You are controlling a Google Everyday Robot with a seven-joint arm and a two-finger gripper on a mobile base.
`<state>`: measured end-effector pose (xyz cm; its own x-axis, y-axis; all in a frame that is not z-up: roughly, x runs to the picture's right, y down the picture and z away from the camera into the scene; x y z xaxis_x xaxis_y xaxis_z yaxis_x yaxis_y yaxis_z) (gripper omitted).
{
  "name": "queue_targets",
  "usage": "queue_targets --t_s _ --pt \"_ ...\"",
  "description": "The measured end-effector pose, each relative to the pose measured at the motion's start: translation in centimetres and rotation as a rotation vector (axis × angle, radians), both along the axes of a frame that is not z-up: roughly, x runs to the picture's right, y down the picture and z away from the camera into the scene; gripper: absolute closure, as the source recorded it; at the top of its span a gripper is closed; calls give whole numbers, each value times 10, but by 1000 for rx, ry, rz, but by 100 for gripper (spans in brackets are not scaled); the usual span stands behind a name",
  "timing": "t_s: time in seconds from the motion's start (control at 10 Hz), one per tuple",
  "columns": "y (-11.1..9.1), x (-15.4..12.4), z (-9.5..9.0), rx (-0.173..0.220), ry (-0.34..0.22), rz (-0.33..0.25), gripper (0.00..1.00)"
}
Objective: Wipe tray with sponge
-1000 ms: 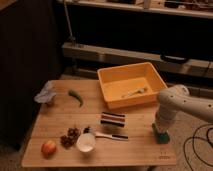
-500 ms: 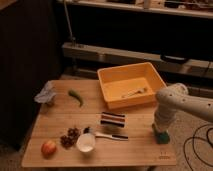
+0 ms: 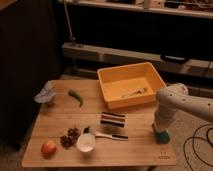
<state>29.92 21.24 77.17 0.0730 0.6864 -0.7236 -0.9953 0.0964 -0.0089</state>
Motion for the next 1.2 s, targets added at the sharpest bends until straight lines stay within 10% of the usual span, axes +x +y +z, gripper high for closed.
queue_targets --t_s 1.2 --pt "22 24 34 -50 7 6 34"
